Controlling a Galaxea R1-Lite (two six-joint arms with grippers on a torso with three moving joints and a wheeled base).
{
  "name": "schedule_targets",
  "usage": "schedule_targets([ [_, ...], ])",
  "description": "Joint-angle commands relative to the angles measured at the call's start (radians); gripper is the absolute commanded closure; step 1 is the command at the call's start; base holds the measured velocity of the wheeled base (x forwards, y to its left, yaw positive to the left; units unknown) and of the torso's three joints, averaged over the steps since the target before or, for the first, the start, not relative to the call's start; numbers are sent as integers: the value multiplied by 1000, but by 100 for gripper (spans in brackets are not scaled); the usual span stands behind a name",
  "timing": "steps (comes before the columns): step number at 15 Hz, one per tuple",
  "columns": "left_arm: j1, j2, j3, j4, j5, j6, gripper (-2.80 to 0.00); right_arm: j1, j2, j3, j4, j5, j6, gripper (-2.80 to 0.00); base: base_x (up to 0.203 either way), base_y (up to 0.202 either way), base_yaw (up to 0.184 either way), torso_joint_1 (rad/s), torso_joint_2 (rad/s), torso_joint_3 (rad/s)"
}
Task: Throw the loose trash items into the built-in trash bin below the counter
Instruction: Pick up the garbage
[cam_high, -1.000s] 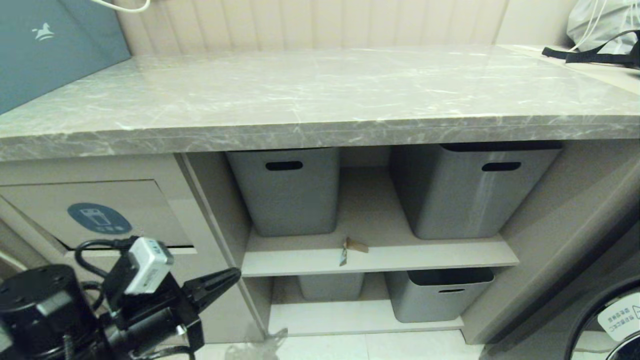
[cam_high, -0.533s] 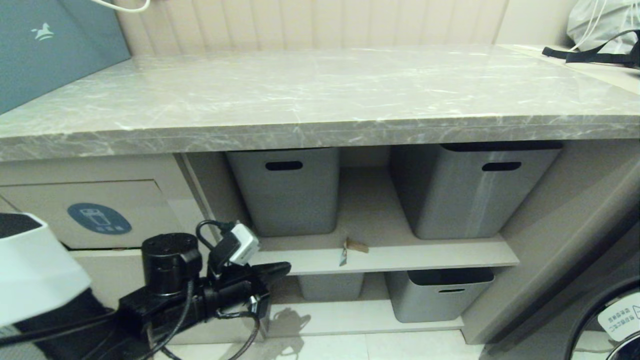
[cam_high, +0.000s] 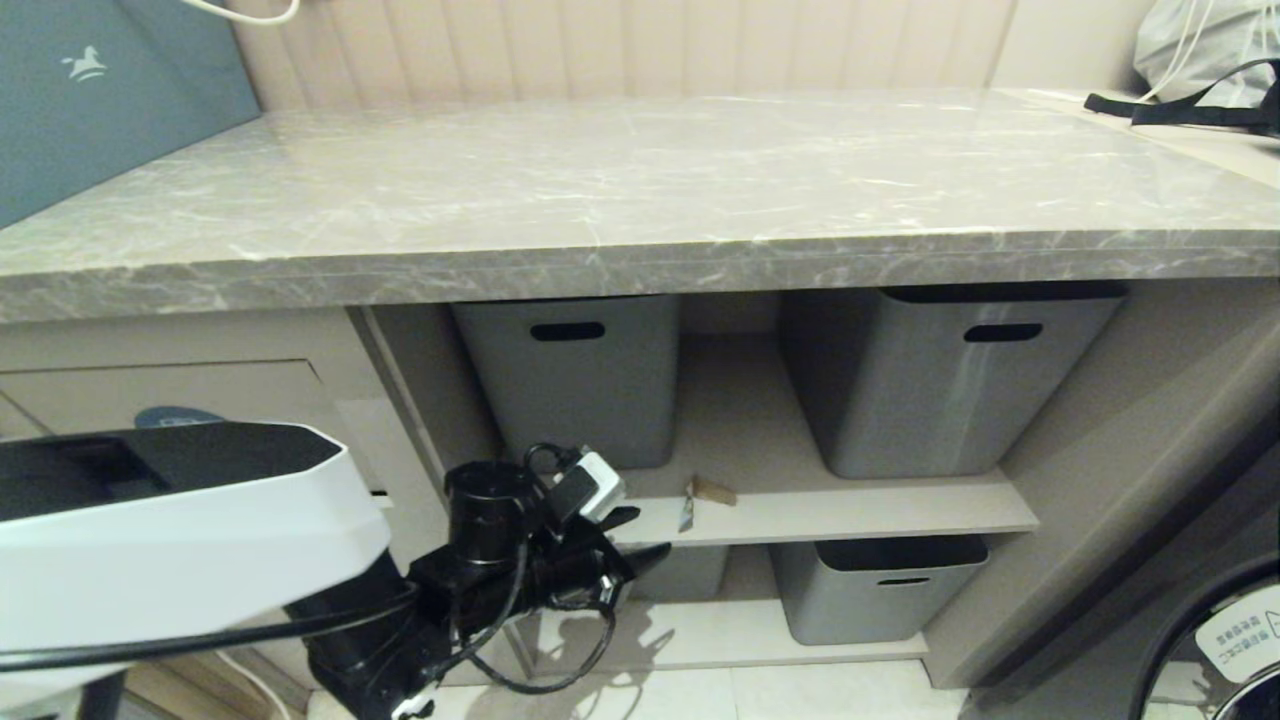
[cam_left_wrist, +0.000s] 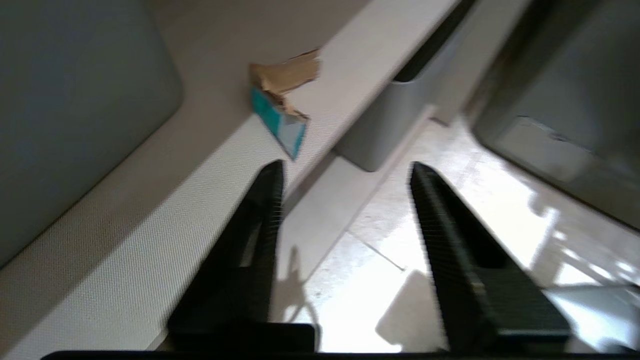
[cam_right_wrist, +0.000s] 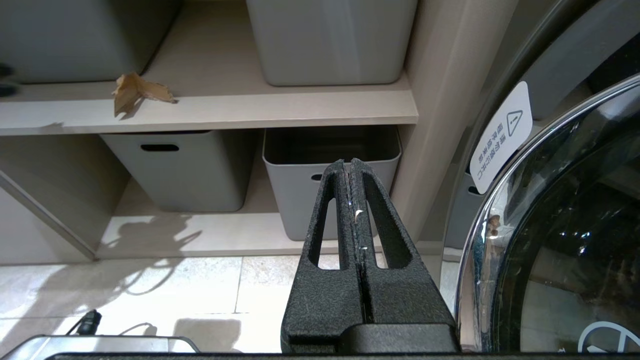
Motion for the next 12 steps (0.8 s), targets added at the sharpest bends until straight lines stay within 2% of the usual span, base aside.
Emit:
schedule_targets([
  [1, -15, 70, -52, -4, 46, -3, -280, 0, 0, 0, 0, 0, 0, 0, 0, 0, 0, 0, 0, 0],
  [5, -28, 140, -159, 48, 80, -5, -280, 0, 0, 0, 0, 0, 0, 0, 0, 0, 0, 0, 0, 0],
  [12, -42, 249, -355, 107, 224, 5, -280, 0, 0, 0, 0, 0, 0, 0, 0, 0, 0, 0, 0, 0],
])
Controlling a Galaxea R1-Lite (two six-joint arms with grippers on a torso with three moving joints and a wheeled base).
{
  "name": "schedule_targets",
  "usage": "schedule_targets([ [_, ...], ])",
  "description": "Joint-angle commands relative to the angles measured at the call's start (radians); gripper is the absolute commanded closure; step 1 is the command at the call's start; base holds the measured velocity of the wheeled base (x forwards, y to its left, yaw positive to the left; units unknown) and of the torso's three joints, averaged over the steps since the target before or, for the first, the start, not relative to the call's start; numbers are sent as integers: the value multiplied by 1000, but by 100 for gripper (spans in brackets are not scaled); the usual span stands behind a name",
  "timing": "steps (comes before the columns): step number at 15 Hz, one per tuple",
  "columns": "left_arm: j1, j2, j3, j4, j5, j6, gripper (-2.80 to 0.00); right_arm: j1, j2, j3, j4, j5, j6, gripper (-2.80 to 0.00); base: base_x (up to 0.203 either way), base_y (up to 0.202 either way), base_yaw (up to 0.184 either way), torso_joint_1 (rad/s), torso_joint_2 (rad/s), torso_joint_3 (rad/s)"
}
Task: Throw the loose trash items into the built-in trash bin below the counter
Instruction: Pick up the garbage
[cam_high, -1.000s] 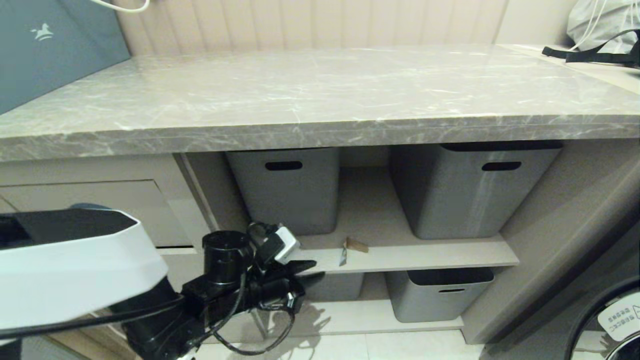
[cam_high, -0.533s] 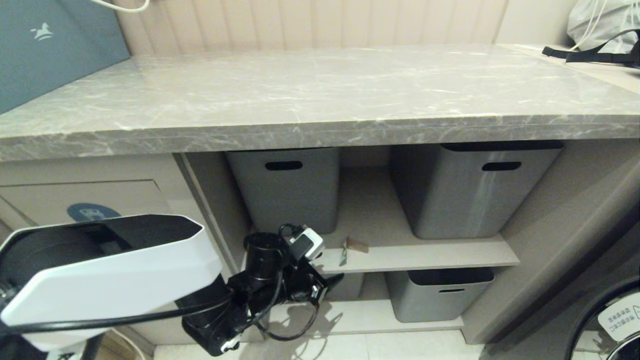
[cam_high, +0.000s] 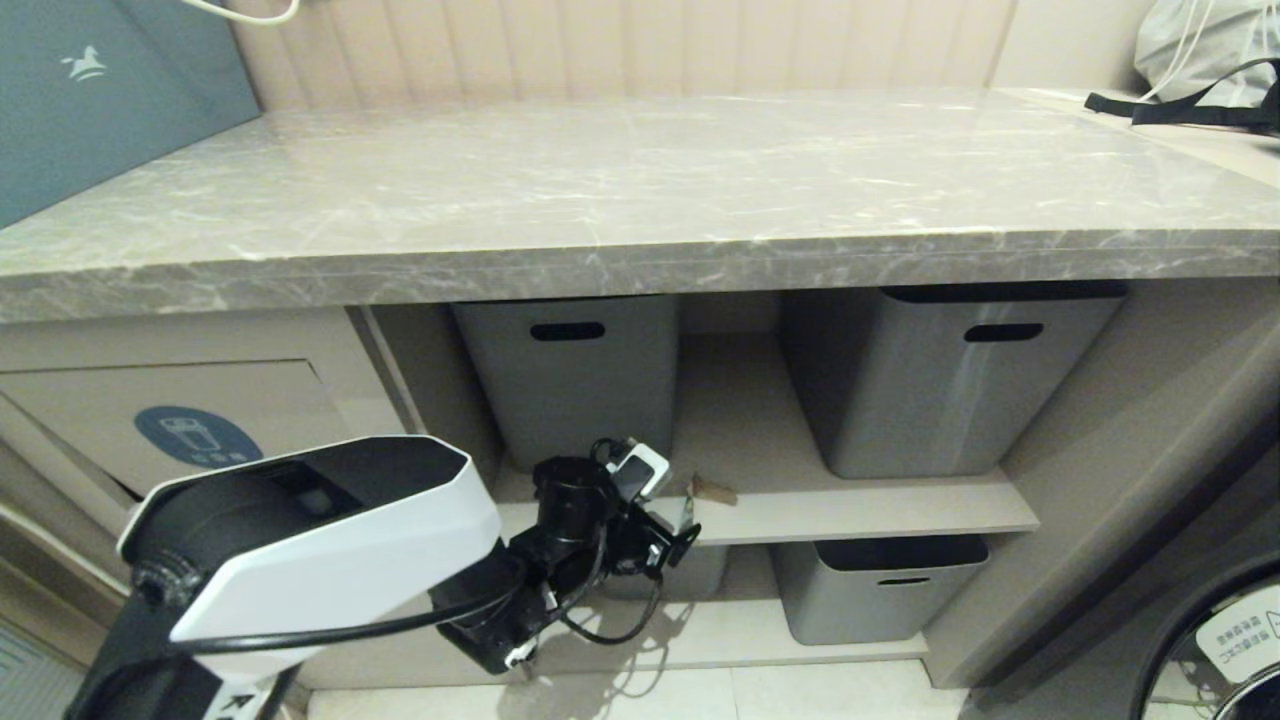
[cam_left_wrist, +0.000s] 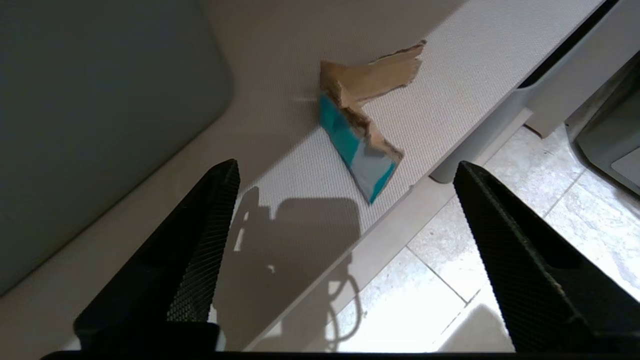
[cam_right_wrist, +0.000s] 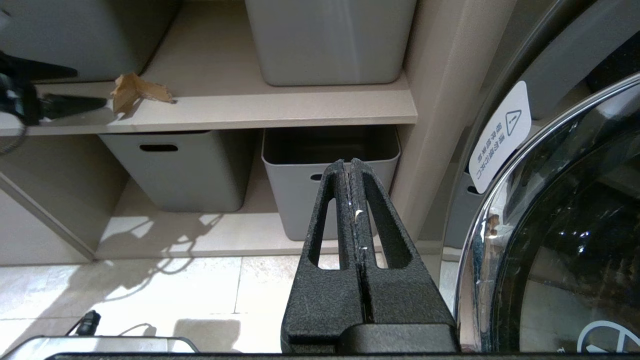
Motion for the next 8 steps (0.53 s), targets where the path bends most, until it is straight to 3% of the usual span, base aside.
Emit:
schedule_targets([
  [1, -7, 36, -30, -5, 4, 2, -280, 0, 0, 0, 0, 0, 0, 0, 0, 0, 0, 0, 0, 0],
  [8, -20, 105, -124, -5, 20, 7, -280, 0, 0, 0, 0, 0, 0, 0, 0, 0, 0, 0, 0, 0],
])
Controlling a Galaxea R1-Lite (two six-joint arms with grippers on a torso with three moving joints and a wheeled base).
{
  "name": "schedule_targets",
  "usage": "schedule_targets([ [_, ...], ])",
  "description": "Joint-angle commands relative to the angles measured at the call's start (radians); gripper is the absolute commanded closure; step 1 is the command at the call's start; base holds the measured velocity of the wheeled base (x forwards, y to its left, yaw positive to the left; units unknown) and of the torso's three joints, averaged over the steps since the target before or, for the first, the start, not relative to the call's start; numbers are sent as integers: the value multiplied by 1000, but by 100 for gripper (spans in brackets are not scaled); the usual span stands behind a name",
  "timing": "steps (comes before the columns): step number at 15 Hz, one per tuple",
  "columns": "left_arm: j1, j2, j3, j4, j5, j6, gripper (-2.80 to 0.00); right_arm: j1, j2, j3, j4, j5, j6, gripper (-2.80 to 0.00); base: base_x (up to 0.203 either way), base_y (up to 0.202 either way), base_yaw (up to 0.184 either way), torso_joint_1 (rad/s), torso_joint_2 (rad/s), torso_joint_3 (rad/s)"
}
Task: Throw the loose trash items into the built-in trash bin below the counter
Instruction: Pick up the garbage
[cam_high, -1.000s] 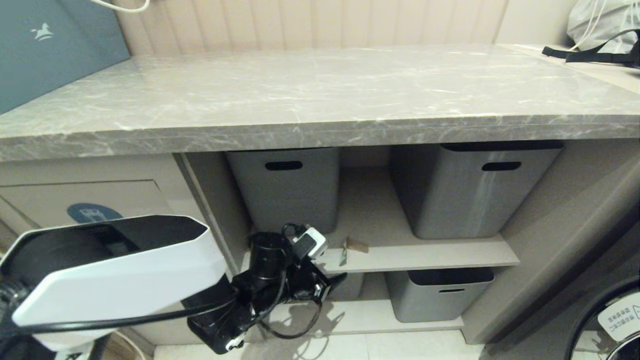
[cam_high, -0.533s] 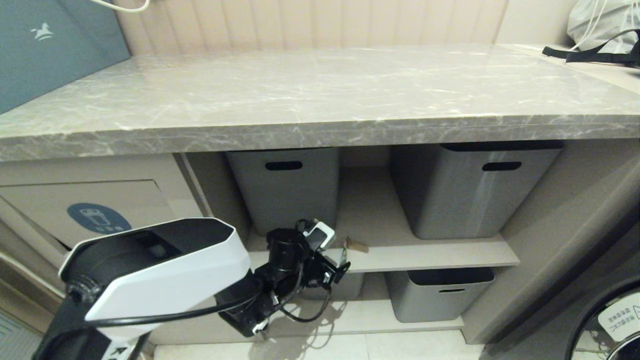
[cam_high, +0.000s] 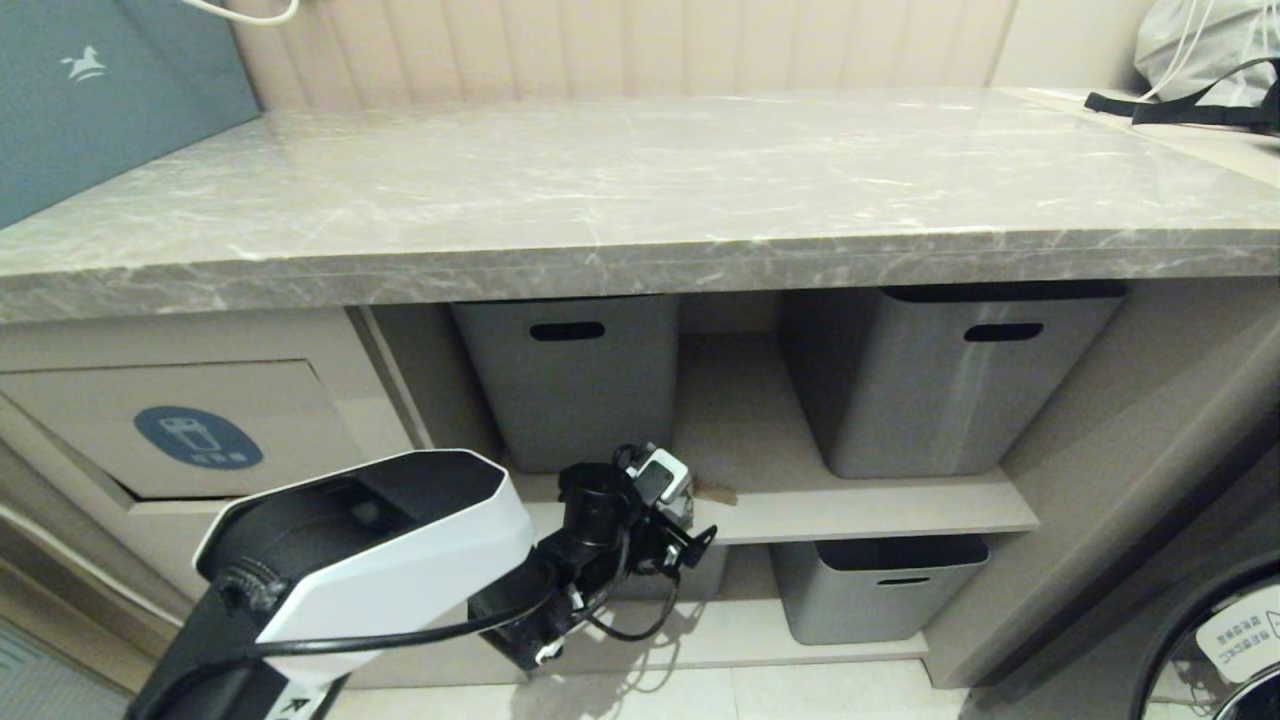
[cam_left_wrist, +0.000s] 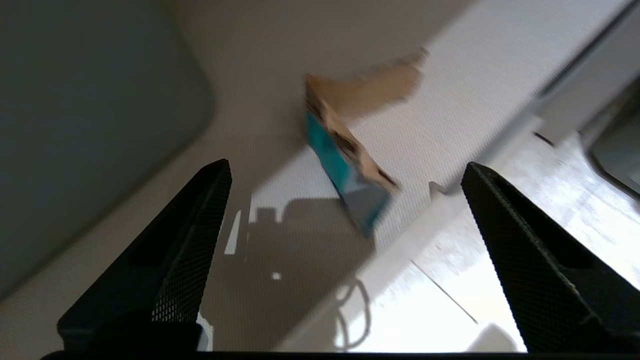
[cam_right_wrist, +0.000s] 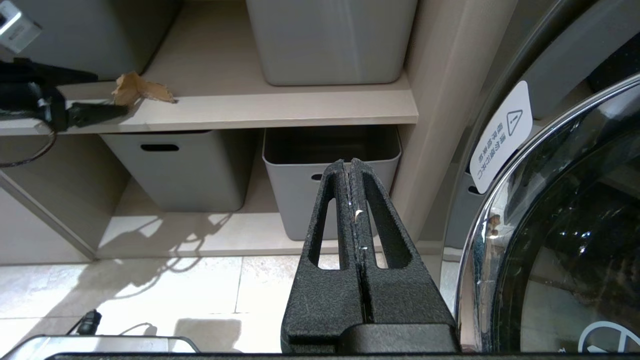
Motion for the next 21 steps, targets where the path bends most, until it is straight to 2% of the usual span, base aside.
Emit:
schedule_targets([
  [1, -1, 28, -32, -6, 10, 6, -280, 0, 0, 0, 0, 0, 0, 0, 0, 0, 0, 0, 0, 0],
  [7, 4, 74, -90, -6, 33, 24, -280, 0, 0, 0, 0, 0, 0, 0, 0, 0, 0, 0, 0, 0],
  [8, 8, 85, -106, -6, 41, 27, -3, 0, 0, 0, 0, 0, 0, 0, 0, 0, 0, 0, 0, 0],
  [11, 13, 104, -140, -6, 56, 29, 0, 0, 0, 0, 0, 0, 0, 0, 0, 0, 0, 0, 0, 0],
  [21, 21, 61, -121, -8, 55, 29, 0, 0, 0, 0, 0, 0, 0, 0, 0, 0, 0, 0, 0, 0],
])
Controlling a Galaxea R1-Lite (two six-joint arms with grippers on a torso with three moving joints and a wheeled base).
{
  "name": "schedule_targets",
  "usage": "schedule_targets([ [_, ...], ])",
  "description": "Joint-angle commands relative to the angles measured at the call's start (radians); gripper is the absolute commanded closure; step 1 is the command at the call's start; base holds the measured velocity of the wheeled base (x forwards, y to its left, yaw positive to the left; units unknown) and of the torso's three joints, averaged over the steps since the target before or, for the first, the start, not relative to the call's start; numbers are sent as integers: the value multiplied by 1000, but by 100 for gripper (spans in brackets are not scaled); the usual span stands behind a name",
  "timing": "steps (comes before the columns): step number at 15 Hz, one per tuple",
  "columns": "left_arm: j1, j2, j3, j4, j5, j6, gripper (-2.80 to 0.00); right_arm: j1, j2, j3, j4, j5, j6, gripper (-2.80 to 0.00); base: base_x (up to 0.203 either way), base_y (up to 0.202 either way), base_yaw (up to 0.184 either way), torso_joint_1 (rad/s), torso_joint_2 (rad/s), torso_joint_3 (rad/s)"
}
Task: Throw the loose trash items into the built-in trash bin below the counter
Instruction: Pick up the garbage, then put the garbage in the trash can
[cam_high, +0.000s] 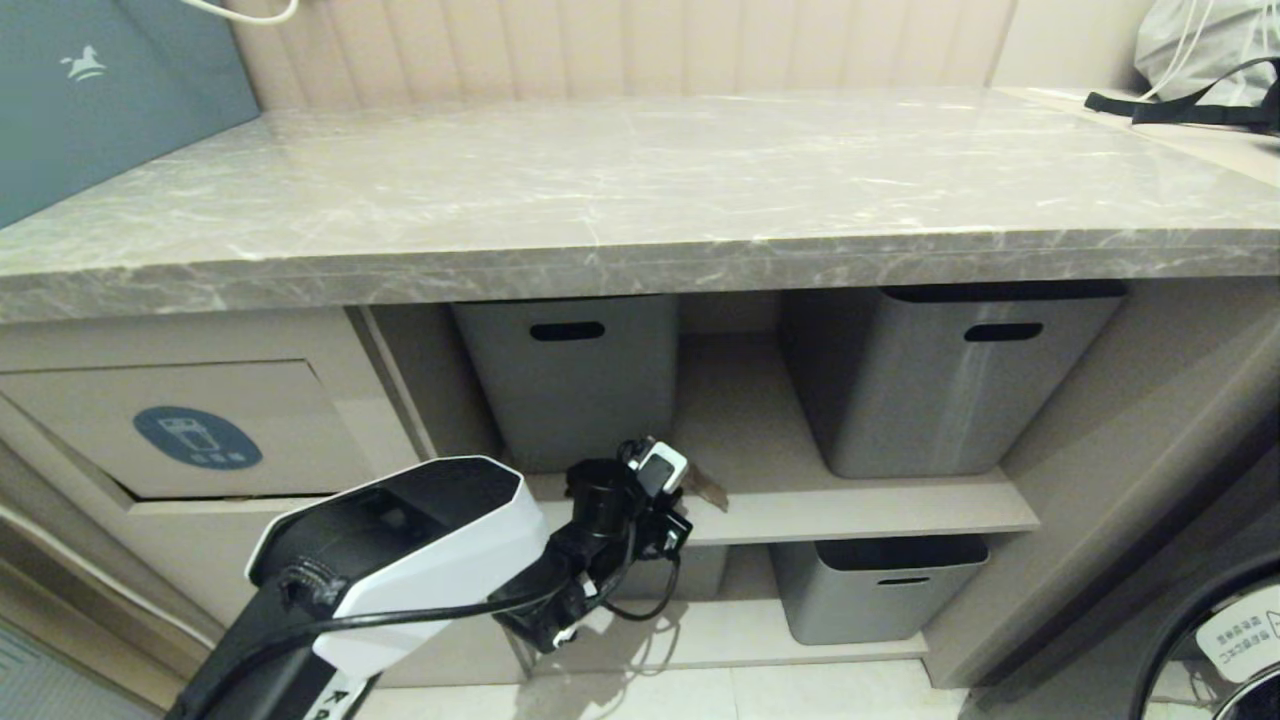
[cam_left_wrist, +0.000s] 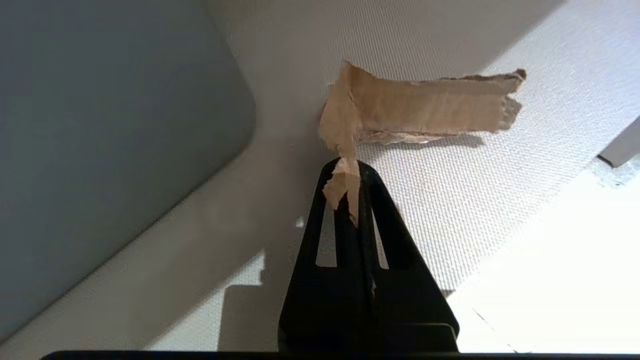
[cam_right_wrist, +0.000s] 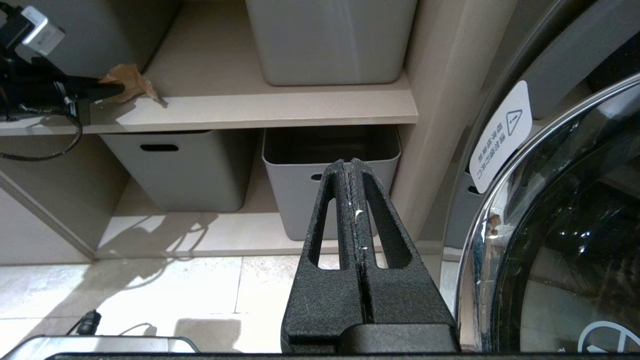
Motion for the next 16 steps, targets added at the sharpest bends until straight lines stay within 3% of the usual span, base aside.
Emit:
schedule_targets([
  [1, -5, -57, 40, -9, -1, 2, 0, 0, 0, 0, 0, 0, 0, 0, 0, 0, 0, 0, 0, 0],
  [5, -13, -336, 297, -33, -7, 2, 0, -1, 0, 0, 0, 0, 0, 0, 0, 0, 0, 0, 0, 0],
  [10, 38, -796, 720, -66, -8, 1, 0, 0, 0, 0, 0, 0, 0, 0, 0, 0, 0, 0, 0, 0],
  [14, 150, -1010, 1071, -180, -67, 1, 0, 0, 0, 0, 0, 0, 0, 0, 0, 0, 0, 0, 0, 0],
  [16, 273, -1060, 1181, -262, -93, 2, 0, 0, 0, 0, 0, 0, 0, 0, 0, 0, 0, 0, 0, 0],
])
